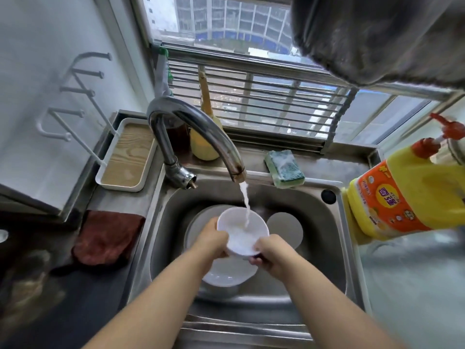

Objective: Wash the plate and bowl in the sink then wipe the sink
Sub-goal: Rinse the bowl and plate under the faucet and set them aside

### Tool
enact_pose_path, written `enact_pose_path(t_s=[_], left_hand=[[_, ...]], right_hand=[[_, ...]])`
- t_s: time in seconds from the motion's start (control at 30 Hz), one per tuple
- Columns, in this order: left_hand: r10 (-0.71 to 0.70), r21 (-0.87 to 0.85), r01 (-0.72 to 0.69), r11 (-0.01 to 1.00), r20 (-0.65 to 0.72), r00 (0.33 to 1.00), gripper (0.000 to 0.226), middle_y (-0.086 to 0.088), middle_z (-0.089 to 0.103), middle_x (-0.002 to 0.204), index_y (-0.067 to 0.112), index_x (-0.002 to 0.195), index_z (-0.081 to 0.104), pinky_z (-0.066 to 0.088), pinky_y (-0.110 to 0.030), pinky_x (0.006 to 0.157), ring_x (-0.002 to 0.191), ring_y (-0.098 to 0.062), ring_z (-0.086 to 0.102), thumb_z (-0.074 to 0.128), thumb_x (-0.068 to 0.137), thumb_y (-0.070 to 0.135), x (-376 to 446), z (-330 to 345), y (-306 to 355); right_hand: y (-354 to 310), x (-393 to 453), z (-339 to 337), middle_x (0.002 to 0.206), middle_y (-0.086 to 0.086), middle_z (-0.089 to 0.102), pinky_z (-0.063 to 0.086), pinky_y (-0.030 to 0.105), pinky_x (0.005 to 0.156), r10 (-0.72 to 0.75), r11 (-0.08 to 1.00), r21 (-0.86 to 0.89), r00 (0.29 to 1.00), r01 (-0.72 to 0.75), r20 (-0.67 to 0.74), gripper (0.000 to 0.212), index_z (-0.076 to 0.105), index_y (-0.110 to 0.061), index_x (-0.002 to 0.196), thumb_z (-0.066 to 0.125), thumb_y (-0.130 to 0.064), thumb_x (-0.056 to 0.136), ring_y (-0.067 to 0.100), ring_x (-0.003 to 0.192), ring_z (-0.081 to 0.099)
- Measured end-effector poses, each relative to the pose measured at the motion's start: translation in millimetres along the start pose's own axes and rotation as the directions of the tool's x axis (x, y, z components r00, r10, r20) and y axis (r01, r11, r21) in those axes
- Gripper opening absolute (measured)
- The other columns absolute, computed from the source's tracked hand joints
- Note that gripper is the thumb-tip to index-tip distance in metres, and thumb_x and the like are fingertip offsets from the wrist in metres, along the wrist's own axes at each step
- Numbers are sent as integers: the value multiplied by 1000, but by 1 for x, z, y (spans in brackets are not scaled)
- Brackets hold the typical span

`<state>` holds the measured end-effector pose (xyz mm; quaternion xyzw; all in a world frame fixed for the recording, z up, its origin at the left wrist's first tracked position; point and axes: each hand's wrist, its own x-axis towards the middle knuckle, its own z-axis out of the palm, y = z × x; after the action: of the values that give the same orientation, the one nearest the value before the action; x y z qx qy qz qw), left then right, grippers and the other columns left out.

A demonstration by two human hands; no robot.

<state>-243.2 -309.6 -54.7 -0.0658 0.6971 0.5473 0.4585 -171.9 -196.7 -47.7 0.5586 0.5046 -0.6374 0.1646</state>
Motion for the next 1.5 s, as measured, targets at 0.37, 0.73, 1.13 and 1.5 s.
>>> enact_pose_path(t_s=[0.37, 0.73, 1.13, 1.5], left_hand=[[-148, -108, 148, 983, 1, 989, 55, -15, 56, 113, 17, 125, 47, 56, -47, 78, 102, -36, 56, 33, 78, -6, -5, -3, 6], [-315, -198, 333, 922, 117, 942, 57, -17, 61, 107, 13, 119, 56, 53, -42, 75, 84, -32, 63, 40, 91, 60, 18, 2, 9], [-33, -257, 5, 966, -107, 994, 53, -5, 60, 117, 24, 127, 42, 54, -38, 73, 99, -25, 64, 41, 90, 62, 39, 19, -17], [44, -480, -82, 874, -92, 995, 39, -12, 61, 126, 12, 133, 49, 51, -32, 88, 111, -22, 60, 47, 99, 31, 40, 13, -25]], right_hand=[[11, -9, -1, 101, 15, 62, 53, 24, 56, -177, 970, -170, 984, 172, -15, 31, 51, -1, 118, 46, -7, 87, 17, 63, 64], [9, 9, -20, 72, 7, 53, 40, 35, 66, -809, 306, -539, 513, 785, 289, 46, 53, -4, 73, 52, -46, 90, 24, 73, 50], [10, 55, 18, 114, 7, 55, 52, 43, 87, -439, 898, -67, 887, 434, -142, 80, 50, -12, 116, 57, -70, 61, 23, 99, 59], [-7, 87, 6, 92, 10, 72, 53, 44, 90, -82, 979, 186, 996, 78, 17, 63, 67, -11, 95, 65, -67, 65, 29, 88, 68]])
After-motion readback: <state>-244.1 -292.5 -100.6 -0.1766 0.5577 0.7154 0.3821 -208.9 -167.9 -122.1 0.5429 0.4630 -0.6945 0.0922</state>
